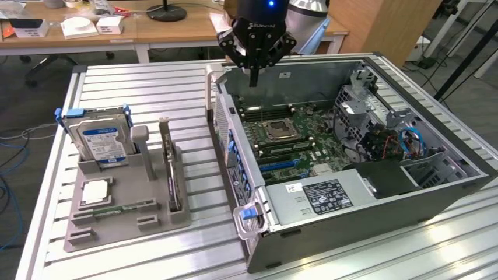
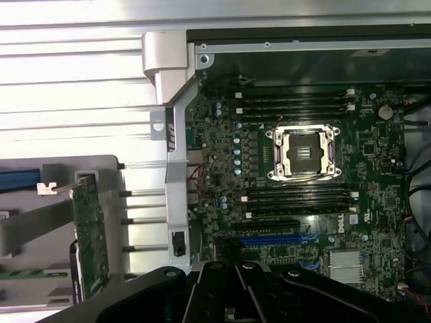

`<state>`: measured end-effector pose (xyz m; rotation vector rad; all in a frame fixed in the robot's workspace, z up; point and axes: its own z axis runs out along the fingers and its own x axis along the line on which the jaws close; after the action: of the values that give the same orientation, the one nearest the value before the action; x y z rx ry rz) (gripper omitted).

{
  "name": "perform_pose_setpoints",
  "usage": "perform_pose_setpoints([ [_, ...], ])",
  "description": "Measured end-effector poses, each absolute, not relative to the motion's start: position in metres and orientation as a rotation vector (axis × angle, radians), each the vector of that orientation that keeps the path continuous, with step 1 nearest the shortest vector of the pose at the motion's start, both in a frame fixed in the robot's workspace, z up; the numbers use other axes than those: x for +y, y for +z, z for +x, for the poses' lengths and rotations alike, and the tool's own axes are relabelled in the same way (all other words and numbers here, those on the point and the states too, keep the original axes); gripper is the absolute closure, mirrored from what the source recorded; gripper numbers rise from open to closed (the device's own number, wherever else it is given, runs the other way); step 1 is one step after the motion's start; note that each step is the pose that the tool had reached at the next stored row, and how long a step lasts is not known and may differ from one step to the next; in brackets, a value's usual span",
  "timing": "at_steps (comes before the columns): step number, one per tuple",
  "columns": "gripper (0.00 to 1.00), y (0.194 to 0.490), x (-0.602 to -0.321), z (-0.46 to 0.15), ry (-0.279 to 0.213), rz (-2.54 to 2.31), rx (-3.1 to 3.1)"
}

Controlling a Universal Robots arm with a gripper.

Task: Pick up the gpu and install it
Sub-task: 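Reach for the gpu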

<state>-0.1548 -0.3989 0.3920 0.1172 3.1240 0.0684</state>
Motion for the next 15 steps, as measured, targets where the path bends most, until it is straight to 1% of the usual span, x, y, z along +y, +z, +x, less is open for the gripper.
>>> perform_pose_setpoints([
  [15, 0.89, 0.392, -0.399, -0.171, 0.068, 0.117, 3.124],
])
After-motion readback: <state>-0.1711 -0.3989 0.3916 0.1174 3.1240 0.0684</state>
